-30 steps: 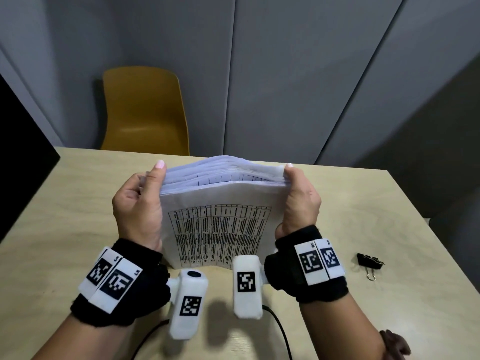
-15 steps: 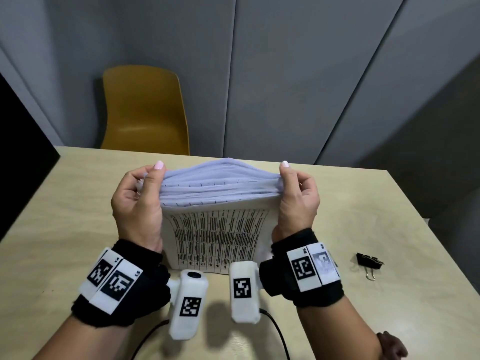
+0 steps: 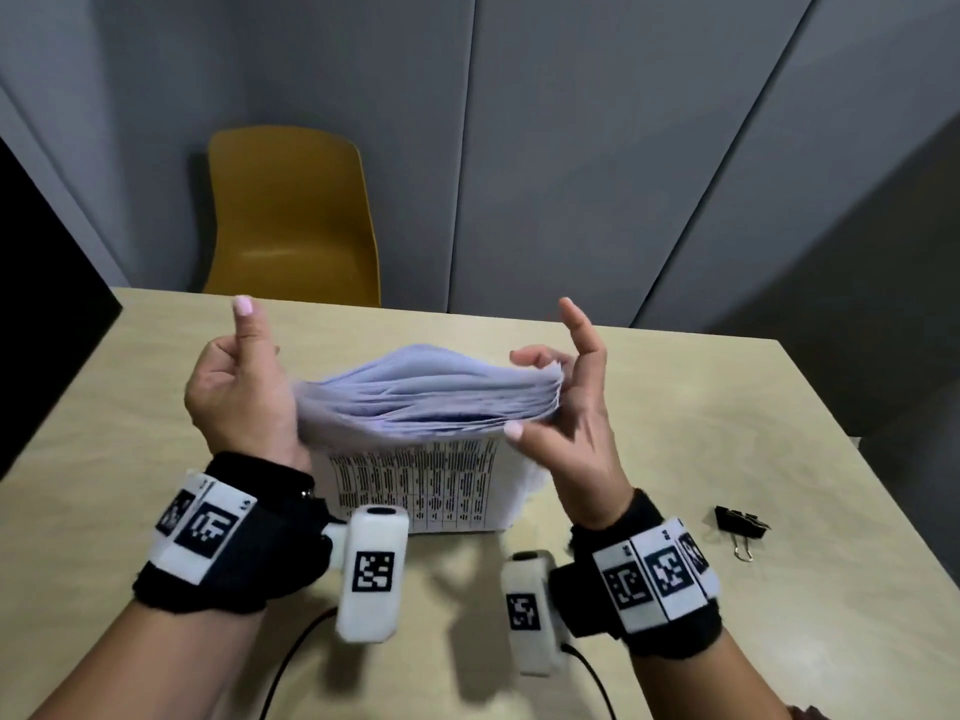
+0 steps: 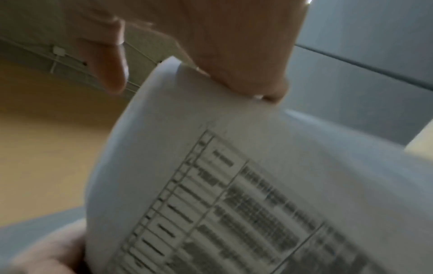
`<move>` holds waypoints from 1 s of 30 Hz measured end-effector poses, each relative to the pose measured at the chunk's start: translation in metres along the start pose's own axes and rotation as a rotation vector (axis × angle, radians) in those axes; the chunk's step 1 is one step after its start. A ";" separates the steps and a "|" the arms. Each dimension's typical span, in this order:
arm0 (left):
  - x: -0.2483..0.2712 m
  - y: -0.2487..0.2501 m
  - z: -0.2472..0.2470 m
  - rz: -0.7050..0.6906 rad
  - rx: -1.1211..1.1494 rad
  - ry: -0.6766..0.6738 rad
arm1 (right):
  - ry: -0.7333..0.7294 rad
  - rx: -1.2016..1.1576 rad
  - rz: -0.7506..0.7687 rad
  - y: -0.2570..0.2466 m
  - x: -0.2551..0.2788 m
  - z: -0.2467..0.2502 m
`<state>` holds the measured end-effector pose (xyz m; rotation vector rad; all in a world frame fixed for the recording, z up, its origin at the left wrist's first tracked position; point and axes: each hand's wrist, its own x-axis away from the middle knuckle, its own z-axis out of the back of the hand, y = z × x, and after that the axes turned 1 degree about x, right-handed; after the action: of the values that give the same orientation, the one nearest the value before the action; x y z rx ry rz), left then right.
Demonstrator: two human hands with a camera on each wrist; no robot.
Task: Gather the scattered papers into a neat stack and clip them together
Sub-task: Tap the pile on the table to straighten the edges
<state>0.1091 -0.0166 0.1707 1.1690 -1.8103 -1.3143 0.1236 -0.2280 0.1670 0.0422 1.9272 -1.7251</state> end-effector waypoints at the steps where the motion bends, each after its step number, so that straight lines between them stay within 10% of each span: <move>1: -0.005 0.001 0.000 0.014 -0.008 0.030 | -0.072 0.103 -0.003 0.002 0.004 0.006; 6: -0.002 0.010 -0.006 0.037 -0.015 -0.062 | -0.128 0.256 -0.131 0.018 0.014 0.016; 11: -0.001 0.011 0.017 -0.020 0.099 -0.726 | 0.179 0.101 -0.155 0.036 0.010 0.023; 14: -0.008 -0.013 0.041 -0.041 -0.206 -0.953 | 0.191 0.041 -0.190 0.037 0.011 0.031; 20: 0.012 -0.036 0.040 -0.133 -0.379 -0.718 | 0.299 0.119 -0.159 0.036 0.011 0.012; 30: 0.027 -0.039 0.046 -0.267 -0.260 -0.692 | 0.413 0.225 -0.160 0.046 0.022 0.001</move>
<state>0.0707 -0.0266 0.1184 0.8892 -1.8776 -2.2444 0.1225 -0.2285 0.1155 0.3614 2.0507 -2.1713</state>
